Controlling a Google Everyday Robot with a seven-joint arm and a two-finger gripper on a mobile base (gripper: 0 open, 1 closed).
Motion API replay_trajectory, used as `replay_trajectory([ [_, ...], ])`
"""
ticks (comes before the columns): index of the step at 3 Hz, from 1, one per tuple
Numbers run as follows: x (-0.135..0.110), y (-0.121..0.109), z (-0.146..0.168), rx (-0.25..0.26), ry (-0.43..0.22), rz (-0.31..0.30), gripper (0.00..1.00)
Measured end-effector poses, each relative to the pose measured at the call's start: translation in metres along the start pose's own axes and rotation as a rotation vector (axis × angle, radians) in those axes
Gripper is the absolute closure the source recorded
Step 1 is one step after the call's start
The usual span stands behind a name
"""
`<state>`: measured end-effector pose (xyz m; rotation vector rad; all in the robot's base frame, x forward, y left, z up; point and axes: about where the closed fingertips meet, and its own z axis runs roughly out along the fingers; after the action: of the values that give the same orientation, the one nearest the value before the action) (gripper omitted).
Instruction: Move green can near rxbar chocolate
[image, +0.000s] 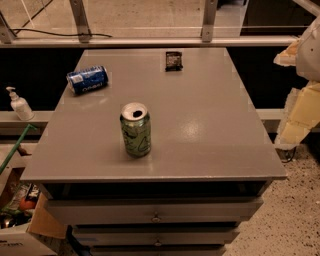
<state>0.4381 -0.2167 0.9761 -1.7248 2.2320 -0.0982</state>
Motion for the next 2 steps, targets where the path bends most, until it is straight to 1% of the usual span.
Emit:
replay_trajectory([
  [1,0.0,0.0,0.0,0.0,0.0,0.0,0.0],
  [2,-0.0037,0.0013,0.0039,-0.017,-0.064,0.039,0.0],
])
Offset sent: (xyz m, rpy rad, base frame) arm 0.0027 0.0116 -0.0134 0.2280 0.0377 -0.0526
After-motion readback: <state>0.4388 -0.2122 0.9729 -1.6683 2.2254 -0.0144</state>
